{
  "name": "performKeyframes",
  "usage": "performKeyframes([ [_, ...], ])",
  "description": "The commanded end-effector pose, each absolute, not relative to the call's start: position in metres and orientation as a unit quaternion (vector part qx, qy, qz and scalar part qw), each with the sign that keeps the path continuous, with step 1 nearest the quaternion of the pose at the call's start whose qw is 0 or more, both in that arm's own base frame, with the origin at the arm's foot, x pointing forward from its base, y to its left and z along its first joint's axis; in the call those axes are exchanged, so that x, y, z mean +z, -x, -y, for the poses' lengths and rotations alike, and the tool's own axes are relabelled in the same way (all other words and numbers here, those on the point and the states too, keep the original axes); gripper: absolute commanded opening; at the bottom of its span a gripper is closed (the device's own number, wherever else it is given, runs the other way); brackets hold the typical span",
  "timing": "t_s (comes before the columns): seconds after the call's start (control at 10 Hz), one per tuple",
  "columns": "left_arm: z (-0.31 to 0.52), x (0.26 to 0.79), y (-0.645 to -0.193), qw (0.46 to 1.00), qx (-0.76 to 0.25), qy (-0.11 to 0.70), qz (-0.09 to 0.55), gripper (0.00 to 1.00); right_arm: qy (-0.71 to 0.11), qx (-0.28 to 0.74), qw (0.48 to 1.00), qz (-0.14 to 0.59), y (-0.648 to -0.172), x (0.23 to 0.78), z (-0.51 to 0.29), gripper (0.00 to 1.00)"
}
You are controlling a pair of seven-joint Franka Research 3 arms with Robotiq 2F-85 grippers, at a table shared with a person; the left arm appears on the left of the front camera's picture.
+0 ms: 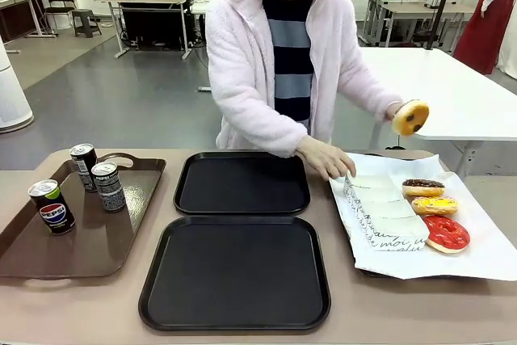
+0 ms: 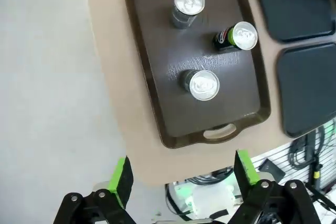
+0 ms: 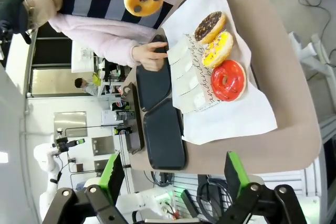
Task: Set up donuts and drinks on trays.
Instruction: Pick up one Pepsi coke and place it on the Flat Tray.
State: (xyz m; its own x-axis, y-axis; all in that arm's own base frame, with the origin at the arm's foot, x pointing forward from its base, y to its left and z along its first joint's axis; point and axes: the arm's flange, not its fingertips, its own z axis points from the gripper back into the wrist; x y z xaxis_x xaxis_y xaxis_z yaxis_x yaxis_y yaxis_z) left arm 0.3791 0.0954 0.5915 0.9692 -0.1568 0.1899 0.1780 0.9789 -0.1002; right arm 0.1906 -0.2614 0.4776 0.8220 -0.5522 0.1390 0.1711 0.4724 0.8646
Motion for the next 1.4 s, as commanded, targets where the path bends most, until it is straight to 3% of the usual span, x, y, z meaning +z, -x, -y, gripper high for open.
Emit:
performKeyframes([
  [0.0, -0.044, 0.553, -0.383, 0.992, -0.100, 0.008, 0.080, 1.00, -0.468, -0.214, 0.833, 0.203, -0.188, 0.476, 0.263, 1.00],
  [0.4, -0.001, 0.497, -0.392, 0.994, -0.081, -0.020, 0.065, 1.00, -0.468, -0.214, 0.833, 0.203, -0.188, 0.476, 0.263, 1.00],
  [0.5, -0.008, 0.492, -0.394, 0.993, -0.070, -0.038, 0.091, 1.00, -0.468, -0.214, 0.833, 0.203, -0.188, 0.476, 0.263, 1.00],
  [0.6, 0.003, 0.503, -0.391, 0.994, -0.097, 0.003, 0.053, 1.00, -0.468, -0.214, 0.833, 0.203, -0.188, 0.476, 0.263, 1.00],
  [1.0, 0.003, 0.503, -0.391, 0.994, -0.097, 0.003, 0.053, 1.00, -0.468, -0.214, 0.833, 0.203, -0.188, 0.476, 0.263, 1.00],
  [1.3, 0.011, 0.468, -0.401, 0.995, -0.085, -0.010, 0.045, 1.00, -0.468, -0.214, 0.833, 0.203, -0.188, 0.476, 0.263, 1.00],
])
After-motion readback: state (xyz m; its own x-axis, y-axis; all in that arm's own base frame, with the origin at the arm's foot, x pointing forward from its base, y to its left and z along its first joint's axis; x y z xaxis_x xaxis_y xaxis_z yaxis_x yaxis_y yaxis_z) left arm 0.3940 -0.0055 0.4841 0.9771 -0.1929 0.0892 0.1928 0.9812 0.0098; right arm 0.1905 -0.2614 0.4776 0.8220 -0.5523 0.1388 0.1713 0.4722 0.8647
